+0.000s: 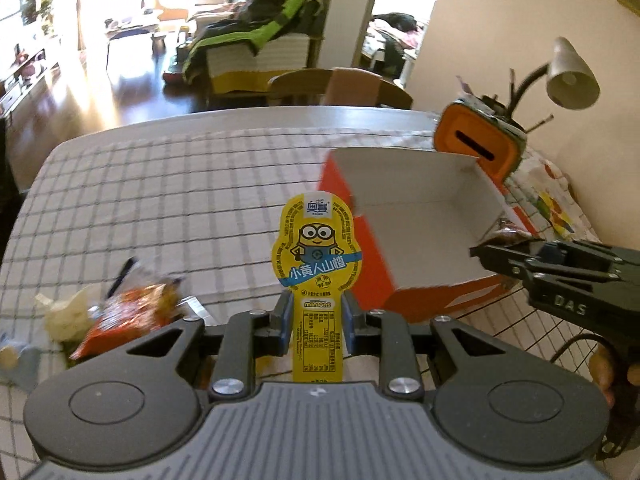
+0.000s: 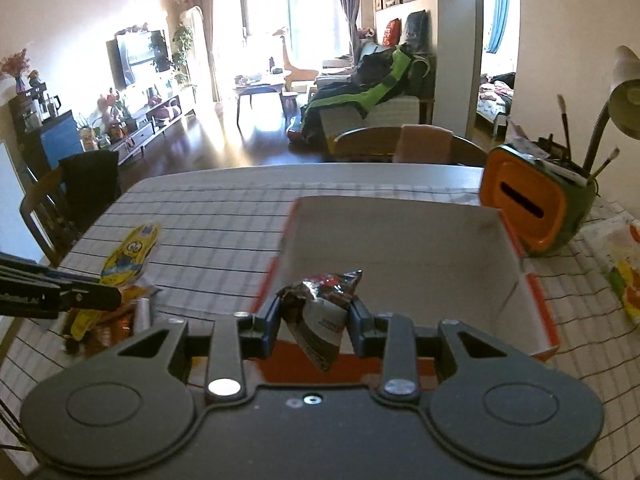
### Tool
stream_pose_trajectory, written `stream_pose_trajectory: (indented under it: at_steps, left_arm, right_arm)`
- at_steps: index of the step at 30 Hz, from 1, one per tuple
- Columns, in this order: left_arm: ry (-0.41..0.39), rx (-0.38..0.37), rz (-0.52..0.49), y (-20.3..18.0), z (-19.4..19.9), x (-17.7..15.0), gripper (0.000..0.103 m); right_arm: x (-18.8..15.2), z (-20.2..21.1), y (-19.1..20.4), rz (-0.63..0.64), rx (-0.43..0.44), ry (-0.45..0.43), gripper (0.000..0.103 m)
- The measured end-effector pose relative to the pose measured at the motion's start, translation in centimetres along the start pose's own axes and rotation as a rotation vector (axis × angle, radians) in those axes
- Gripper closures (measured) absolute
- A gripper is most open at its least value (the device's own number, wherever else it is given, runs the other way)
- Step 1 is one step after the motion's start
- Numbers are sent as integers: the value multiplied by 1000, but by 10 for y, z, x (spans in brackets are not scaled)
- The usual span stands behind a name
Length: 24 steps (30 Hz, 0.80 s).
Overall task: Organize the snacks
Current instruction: 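Carry both held packets over the open red-and-white box, then open the left gripper dropping the Minion packet while the right drops the dark packet into the box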
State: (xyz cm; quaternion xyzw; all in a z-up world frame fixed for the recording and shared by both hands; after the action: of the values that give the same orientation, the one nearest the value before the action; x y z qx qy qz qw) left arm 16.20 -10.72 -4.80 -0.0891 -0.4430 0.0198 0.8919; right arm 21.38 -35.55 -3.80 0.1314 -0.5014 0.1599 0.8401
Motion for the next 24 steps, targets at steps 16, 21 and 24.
stream_pose_trajectory:
  at_steps: [16,21,24]
  left_arm:
    - [139,-10,-64,-93,-101,9,79]
    - [194,-15,-60,-107,-129,8,79]
    - [224,-7,-78,-114,-143,8,80]
  right_arm:
    - [-16,-37,-92,-26,-34,132,69]
    - [-23,-51,-106,-46,-26,194,69]
    - [-27,-59,-107,-23,-20,224,69]
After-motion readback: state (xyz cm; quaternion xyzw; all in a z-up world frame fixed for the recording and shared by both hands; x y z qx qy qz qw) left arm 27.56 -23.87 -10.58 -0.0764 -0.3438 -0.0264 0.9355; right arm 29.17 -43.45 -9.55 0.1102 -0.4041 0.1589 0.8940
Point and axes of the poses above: each gripper's, at about its wrist camera, not at the fingertips, and z roughly against the way its jaws point, y to its left, x to its top, the point moved 4 cm from there along -z, roughly the way its jaws point, and after that the axes turned 13 degrees about -y, right-handed, at the moved point
